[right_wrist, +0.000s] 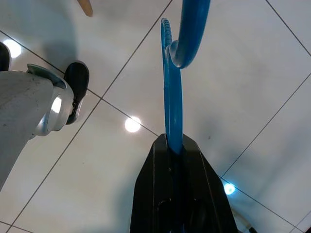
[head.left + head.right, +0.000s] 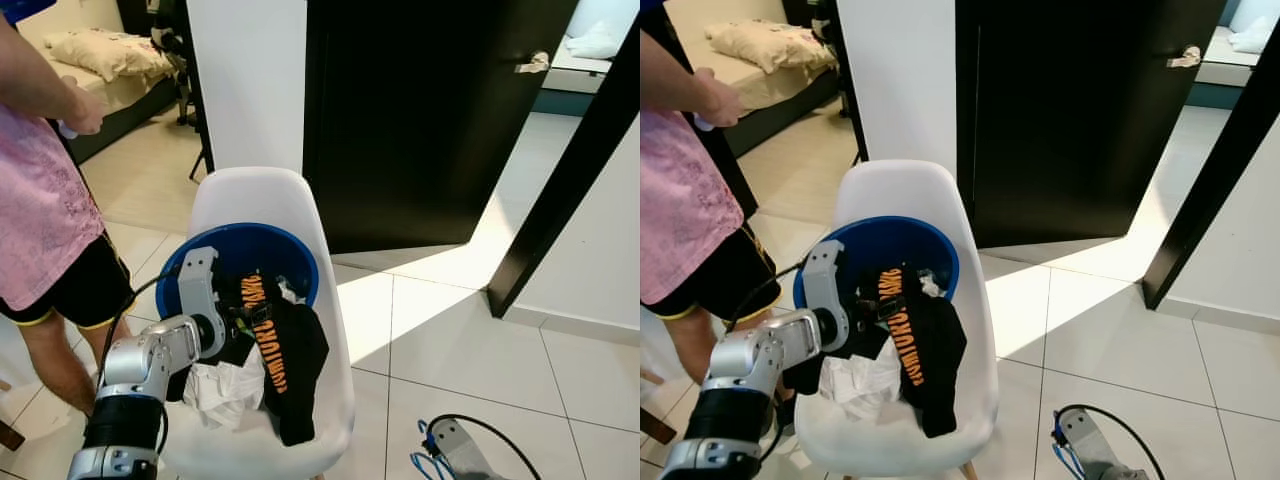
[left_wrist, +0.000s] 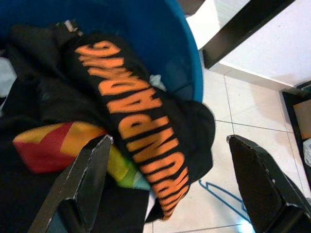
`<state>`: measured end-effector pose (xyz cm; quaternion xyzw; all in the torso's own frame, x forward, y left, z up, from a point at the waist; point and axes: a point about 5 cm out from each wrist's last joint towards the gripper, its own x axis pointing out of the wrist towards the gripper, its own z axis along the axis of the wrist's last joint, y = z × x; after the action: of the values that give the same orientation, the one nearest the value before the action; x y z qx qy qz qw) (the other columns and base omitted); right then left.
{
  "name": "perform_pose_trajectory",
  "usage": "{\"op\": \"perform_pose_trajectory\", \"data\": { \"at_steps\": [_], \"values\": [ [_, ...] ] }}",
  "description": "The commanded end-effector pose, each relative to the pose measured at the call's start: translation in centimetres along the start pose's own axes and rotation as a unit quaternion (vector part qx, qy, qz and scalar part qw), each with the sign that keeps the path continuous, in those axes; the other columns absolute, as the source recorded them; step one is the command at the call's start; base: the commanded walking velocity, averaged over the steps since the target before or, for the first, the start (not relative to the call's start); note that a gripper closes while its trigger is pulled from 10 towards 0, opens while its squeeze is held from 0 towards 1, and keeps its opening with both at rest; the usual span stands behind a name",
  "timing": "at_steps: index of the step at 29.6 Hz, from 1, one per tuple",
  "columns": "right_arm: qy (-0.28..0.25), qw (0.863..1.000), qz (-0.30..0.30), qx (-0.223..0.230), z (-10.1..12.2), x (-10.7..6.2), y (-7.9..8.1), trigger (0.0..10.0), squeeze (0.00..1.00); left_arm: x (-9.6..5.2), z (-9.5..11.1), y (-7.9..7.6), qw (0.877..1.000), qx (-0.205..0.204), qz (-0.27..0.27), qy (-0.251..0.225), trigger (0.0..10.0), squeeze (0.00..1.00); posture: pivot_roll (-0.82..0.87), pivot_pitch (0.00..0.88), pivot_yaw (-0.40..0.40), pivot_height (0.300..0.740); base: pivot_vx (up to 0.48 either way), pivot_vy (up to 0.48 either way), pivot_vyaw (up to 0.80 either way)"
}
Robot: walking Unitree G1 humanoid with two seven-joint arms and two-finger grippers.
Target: Hang hanger
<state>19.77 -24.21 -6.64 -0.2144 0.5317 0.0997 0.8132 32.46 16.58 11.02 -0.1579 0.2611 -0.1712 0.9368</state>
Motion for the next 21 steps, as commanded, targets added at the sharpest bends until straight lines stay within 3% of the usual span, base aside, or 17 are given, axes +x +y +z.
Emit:
{"op": "perform_pose_trajectory", "data": {
  "at_steps": [1, 10, 21],
  "values": [
    [0.0, 1.0, -0.003, 0.003, -0.3, 0.0, -0.1, 10.0, 0.0, 0.1, -0.1, 0.2, 1.0, 0.004, 0.003, 0.004, 10.0, 0.0, -0.07, 0.029, -0.03, 0.74, 0.0, 0.0, 0.0],
    [0.006, 1.0, -0.001, 0.001, -1.2, -0.1, 0.0, 10.0, 0.0, 1.3, 0.8, 0.0, 0.999, -0.01, -0.027, -0.031, 10.0, 0.0, -0.09, 0.07, -0.031, 0.74, 0.0, 0.0, 0.0],
    [0.011, 1.0, 0.001, 0.003, -2.0, -0.1, 0.2, 10.0, 0.0, 2.3, 1.2, 1.2, 0.998, -0.03, 0.016, -0.06, 10.0, 0.0, -0.11, 0.103, -0.026, 0.74, 0.0, 0.0, 0.0]
  ]
}}
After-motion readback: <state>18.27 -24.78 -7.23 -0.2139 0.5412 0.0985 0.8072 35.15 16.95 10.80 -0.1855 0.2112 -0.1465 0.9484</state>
